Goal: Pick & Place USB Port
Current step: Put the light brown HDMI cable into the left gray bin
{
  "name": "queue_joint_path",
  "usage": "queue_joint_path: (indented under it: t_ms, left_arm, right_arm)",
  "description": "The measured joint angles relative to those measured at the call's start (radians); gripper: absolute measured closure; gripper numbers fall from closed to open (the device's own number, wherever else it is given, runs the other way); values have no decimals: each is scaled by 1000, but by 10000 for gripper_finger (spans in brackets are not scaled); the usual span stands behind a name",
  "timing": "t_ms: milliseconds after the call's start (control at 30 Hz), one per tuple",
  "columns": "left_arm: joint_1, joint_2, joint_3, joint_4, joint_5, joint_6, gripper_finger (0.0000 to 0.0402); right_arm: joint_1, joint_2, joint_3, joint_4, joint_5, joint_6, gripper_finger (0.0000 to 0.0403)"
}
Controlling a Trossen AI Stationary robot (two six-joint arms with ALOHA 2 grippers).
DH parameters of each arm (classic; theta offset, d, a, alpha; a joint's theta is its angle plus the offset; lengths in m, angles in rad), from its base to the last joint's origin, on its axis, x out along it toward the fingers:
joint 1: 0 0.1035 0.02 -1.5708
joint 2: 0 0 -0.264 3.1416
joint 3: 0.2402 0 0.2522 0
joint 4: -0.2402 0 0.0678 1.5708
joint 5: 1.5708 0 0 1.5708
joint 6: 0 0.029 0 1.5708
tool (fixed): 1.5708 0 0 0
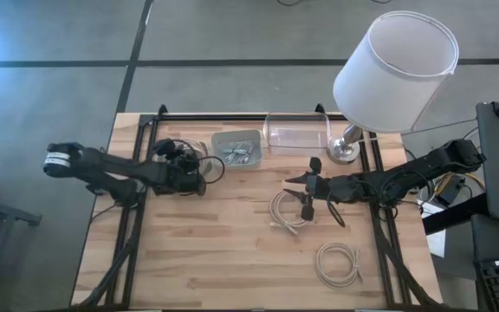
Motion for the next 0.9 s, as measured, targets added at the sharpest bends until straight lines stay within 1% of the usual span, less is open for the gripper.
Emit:
queue_joint_path:
  t_ms: [133, 233, 367, 567, 900]
  left_arm:
    - [9, 0, -55, 100, 2, 68, 378]
    - [26, 1, -79, 162, 44, 120, 378]
    - [56, 1, -109, 220, 94, 126, 377]
    - [79, 1, -120, 225, 125, 119, 362]
    - [103, 2, -96, 231, 157, 122, 309]
  right_arm:
    - [0, 0, 0, 0, 0, 0, 273]
    - [0, 0, 0, 0, 0, -4, 278]
    - [0, 0, 0, 0, 0, -8, 283]
    - [0, 0, 0, 0, 0, -26, 283]
    - [0, 0, 0, 0, 0, -26, 273]
